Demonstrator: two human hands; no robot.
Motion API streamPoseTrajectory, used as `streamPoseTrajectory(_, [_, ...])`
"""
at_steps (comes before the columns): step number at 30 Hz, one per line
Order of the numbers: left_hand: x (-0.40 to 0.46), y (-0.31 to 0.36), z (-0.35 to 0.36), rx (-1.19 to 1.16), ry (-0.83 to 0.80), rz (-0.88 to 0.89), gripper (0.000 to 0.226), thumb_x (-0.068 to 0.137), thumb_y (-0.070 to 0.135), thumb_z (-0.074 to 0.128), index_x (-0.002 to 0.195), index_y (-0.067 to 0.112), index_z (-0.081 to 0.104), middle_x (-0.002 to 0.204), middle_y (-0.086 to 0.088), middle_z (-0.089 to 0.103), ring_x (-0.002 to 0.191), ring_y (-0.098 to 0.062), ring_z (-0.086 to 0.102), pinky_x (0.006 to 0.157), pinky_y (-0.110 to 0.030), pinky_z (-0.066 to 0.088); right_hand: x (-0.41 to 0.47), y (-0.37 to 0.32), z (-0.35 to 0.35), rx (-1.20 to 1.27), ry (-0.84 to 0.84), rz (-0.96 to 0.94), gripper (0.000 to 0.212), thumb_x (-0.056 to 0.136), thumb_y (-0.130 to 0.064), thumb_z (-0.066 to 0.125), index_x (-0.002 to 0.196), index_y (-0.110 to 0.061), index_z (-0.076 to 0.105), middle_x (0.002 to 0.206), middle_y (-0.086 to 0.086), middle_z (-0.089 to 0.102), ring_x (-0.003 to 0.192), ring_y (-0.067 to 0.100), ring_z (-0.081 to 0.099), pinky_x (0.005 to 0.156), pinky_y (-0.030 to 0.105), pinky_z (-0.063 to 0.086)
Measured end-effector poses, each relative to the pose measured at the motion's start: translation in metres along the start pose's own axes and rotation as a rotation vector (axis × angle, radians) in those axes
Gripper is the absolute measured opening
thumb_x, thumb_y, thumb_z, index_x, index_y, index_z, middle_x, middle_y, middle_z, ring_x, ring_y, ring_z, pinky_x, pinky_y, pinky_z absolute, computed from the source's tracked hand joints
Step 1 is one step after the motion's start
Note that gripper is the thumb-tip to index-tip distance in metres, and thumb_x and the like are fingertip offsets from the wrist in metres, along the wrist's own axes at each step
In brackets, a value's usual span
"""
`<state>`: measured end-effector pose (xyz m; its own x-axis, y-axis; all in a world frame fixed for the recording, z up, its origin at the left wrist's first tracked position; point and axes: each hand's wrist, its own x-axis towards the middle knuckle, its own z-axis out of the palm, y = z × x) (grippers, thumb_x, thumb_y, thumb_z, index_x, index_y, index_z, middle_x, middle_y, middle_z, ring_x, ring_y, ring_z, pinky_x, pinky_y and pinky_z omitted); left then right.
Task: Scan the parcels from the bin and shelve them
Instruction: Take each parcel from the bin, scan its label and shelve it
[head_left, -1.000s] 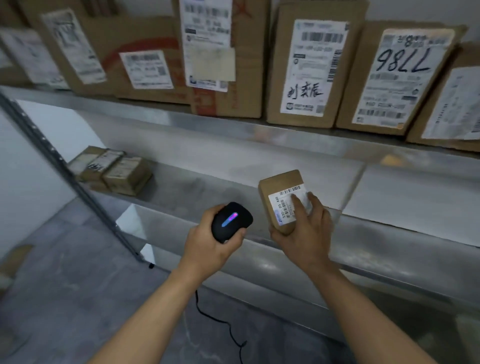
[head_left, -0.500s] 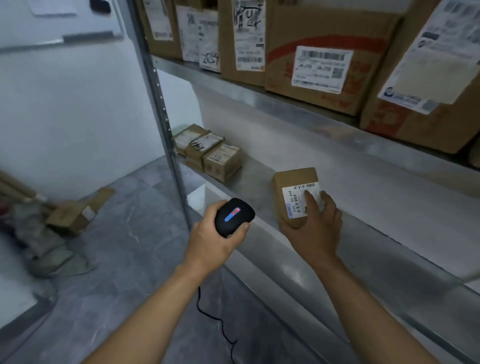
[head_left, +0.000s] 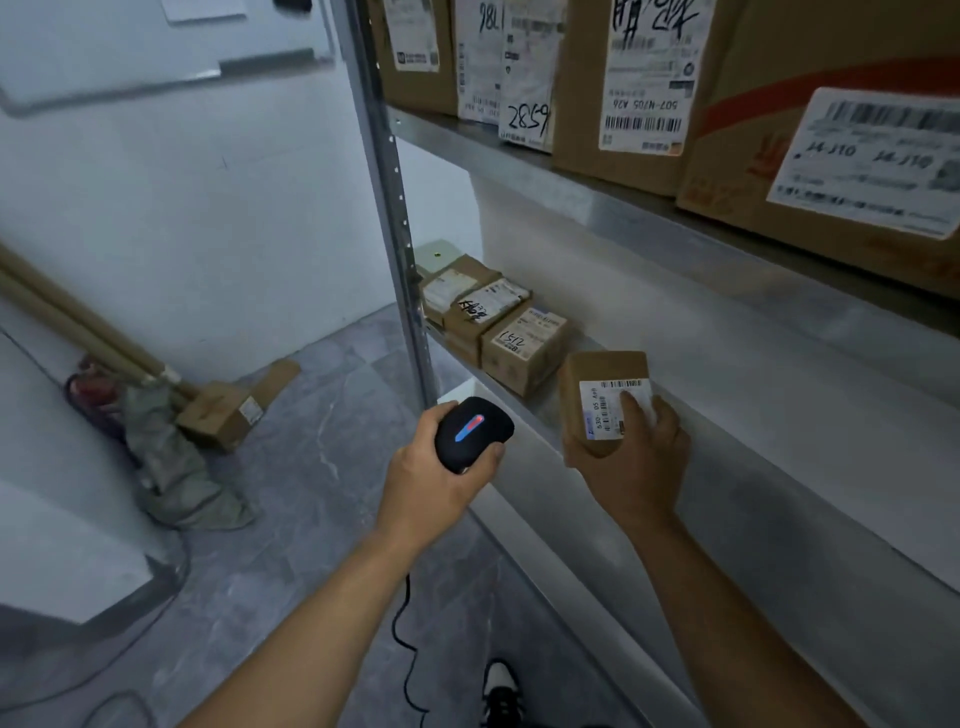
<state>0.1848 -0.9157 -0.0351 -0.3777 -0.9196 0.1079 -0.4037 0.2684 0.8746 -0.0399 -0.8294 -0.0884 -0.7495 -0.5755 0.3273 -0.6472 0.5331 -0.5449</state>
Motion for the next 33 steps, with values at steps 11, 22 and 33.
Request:
streamPoseTrajectory(11, [0.091, 0.014, 0.032, 0.066, -0.119, 0.028, 0.065, 0.084, 0.046, 0.081, 0.138, 0.024, 0.053, 0.105, 0.017, 0.061, 0.086, 0.014, 0.057, 0.070, -0.001, 0.045, 0.061, -0.001, 0.053, -0.028, -0.124, 0.264, 0.091, 0.069, -0.058, 0.080, 0.145, -0.018, 0.050, 0.152, 0.018, 0.034, 0.129, 0.039, 0.037, 0.108, 0.047, 0.031])
streamPoseTrajectory(22, [0.161, -0.017, 0.032, -0.003, -0.278, 0.048, 0.060, 0.082, 0.049, 0.081, 0.132, 0.033, 0.052, 0.100, 0.029, 0.058, 0.086, 0.019, 0.060, 0.070, -0.005, 0.049, 0.095, -0.036, 0.093, -0.115, -0.140, 0.450, 0.090, 0.078, -0.059, 0.072, 0.150, -0.016, 0.041, 0.154, 0.020, 0.027, 0.135, 0.040, 0.031, 0.112, 0.046, 0.027])
streamPoseTrajectory(33, [0.217, -0.041, 0.033, -0.091, -0.449, 0.123, 0.056, 0.084, 0.041, 0.083, 0.131, 0.029, 0.054, 0.103, 0.028, 0.060, 0.089, 0.021, 0.059, 0.071, -0.006, 0.051, 0.095, -0.070, 0.108, -0.062, -0.143, 0.585, 0.078, 0.089, -0.060, 0.062, 0.151, -0.018, 0.040, 0.158, 0.018, 0.018, 0.141, 0.038, 0.020, 0.116, 0.047, 0.028])
